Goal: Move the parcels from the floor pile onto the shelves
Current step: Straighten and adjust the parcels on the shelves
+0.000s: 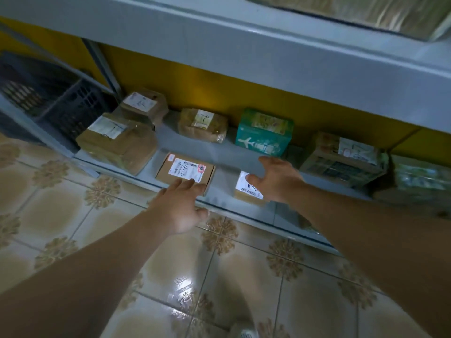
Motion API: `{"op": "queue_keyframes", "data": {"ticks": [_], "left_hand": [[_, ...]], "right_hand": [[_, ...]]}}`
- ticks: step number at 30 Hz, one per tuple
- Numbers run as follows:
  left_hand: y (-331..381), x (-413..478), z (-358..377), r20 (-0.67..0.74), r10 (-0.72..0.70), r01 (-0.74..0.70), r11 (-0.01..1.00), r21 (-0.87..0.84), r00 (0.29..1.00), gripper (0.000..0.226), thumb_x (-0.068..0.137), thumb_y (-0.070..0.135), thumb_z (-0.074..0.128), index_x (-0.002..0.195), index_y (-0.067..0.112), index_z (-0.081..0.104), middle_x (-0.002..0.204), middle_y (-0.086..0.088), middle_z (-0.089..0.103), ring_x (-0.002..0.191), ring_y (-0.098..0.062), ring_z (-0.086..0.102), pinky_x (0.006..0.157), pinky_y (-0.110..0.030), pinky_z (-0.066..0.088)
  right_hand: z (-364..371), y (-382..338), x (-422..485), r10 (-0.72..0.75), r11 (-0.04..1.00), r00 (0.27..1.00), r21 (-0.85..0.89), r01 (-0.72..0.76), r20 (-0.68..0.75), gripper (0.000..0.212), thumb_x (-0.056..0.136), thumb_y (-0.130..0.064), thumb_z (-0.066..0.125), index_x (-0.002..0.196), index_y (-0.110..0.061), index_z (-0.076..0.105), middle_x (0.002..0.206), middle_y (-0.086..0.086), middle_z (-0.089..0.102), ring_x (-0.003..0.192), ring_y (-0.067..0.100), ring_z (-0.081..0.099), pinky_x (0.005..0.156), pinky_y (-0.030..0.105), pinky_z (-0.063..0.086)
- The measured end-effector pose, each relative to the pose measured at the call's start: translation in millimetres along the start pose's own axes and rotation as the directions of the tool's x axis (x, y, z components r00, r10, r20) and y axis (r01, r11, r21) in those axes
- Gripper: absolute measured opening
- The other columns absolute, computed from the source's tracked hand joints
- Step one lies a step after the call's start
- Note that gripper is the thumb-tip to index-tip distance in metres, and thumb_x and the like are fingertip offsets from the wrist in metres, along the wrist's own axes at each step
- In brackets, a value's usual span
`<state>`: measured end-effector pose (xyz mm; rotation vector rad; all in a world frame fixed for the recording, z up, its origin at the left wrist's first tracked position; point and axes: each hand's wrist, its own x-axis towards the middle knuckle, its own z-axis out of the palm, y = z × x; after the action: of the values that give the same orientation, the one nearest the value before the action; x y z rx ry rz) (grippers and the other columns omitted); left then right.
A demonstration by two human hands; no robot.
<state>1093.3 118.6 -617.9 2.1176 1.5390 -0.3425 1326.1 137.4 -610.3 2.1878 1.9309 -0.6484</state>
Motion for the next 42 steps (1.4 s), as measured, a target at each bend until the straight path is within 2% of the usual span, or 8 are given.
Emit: {"op": "queue_keyframes", "data": {"ticks": [9, 13, 17, 21, 25, 30, 35, 42], "left_hand": [[-41, 67, 10, 0.073, 0.017, -0.017, 1.0, -0.007, 0.997, 0.07, 0.093, 0.049, 0.052, 0.152, 0.031, 0.021, 0.162, 0.0, 0.013, 0.149, -0.025, 0.008, 0.119, -0.046, 0.016], [-64, 96, 19, 0.075, 0.096, -0.096, 0.995, 0.002, 0.993, 0.069, 0.093, 0.05, 0.052, 0.152, 0.028, 0.024, 0.161, -0.002, 0.019, 0.148, -0.025, 0.014, 0.118, -0.044, 0.018], [-87, 141, 52, 0.008, 0.178, -0.178, 0.984, 0.003, 0.984, 0.068, 0.092, 0.047, 0.053, 0.151, 0.025, 0.028, 0.158, -0.002, 0.028, 0.145, -0.023, 0.024, 0.116, -0.041, 0.025], [-103, 198, 90, -0.05, 0.236, -0.229, 0.967, 0.115, 0.97, 0.067, 0.092, 0.047, 0.055, 0.15, 0.028, 0.029, 0.16, 0.0, 0.021, 0.147, -0.022, 0.016, 0.117, -0.044, 0.021], [-126, 248, 121, -0.196, 0.282, -0.254, 0.955, 0.155, 0.939, 0.069, 0.089, 0.053, 0.056, 0.148, 0.026, 0.035, 0.158, -0.001, 0.028, 0.144, -0.025, 0.024, 0.115, -0.047, 0.025], [-152, 273, 150, -0.25, 0.196, -0.151, 0.971, 0.187, 0.948, 0.077, 0.088, 0.069, 0.04, 0.153, 0.039, 0.011, 0.163, 0.007, -0.001, 0.149, -0.021, -0.005, 0.117, -0.052, 0.001], [-158, 281, 163, -0.209, 0.178, -0.137, 0.971, 0.194, 0.962, 0.074, 0.09, 0.071, 0.031, 0.152, 0.042, 0.003, 0.162, 0.009, -0.01, 0.149, -0.021, -0.012, 0.117, -0.057, -0.005], [-153, 279, 172, -0.198, 0.16, -0.117, 0.97, 0.214, 0.967, 0.074, 0.09, 0.071, 0.026, 0.152, 0.042, -0.004, 0.161, 0.007, -0.016, 0.147, -0.022, -0.019, 0.116, -0.057, -0.01]], "right_hand": [[27, -8, 53, 0.11, 0.993, 0.993, 0.032, -0.112, 0.041, 0.068, 0.096, -0.058, 0.042, 0.15, -0.018, 0.031, 0.153, 0.012, 0.037, 0.136, 0.033, 0.038, 0.106, 0.041, 0.035], [46, -20, 71, 0.147, 0.988, 0.988, 0.05, -0.149, 0.039, 0.069, 0.097, -0.058, 0.042, 0.152, -0.019, 0.027, 0.155, 0.011, 0.034, 0.138, 0.032, 0.035, 0.108, 0.042, 0.033], [77, -25, 107, 0.167, 0.983, 0.985, 0.088, -0.164, -0.033, 0.07, 0.097, -0.059, 0.042, 0.153, -0.021, 0.026, 0.156, 0.009, 0.033, 0.14, 0.031, 0.033, 0.111, 0.043, 0.032], [122, -6, 145, 0.153, 0.986, 0.982, 0.089, -0.143, -0.113, 0.073, 0.096, -0.061, 0.041, 0.155, -0.022, 0.022, 0.159, 0.008, 0.028, 0.144, 0.03, 0.027, 0.116, 0.043, 0.025], [167, 22, 165, 0.146, 0.989, 0.964, 0.027, -0.143, -0.224, 0.072, 0.095, -0.062, 0.042, 0.152, -0.021, 0.03, 0.157, 0.008, 0.032, 0.143, 0.029, 0.029, 0.117, 0.044, 0.023], [202, 33, 172, 0.143, 0.984, 0.952, -0.065, -0.166, -0.27, 0.073, 0.093, -0.069, 0.033, 0.152, -0.026, 0.026, 0.157, 0.007, 0.03, 0.145, 0.03, 0.024, 0.116, 0.053, 0.019], [215, 35, 173, 0.154, 0.981, 0.937, -0.065, -0.183, -0.314, 0.076, 0.091, -0.074, 0.024, 0.154, -0.032, 0.018, 0.162, 0.005, 0.02, 0.149, 0.03, 0.015, 0.118, 0.058, 0.011], [220, 25, 170, 0.155, 0.982, 0.936, -0.055, -0.181, -0.316, 0.077, 0.091, -0.074, 0.024, 0.155, -0.032, 0.018, 0.162, 0.003, 0.022, 0.149, 0.028, 0.018, 0.118, 0.058, 0.01]]}}
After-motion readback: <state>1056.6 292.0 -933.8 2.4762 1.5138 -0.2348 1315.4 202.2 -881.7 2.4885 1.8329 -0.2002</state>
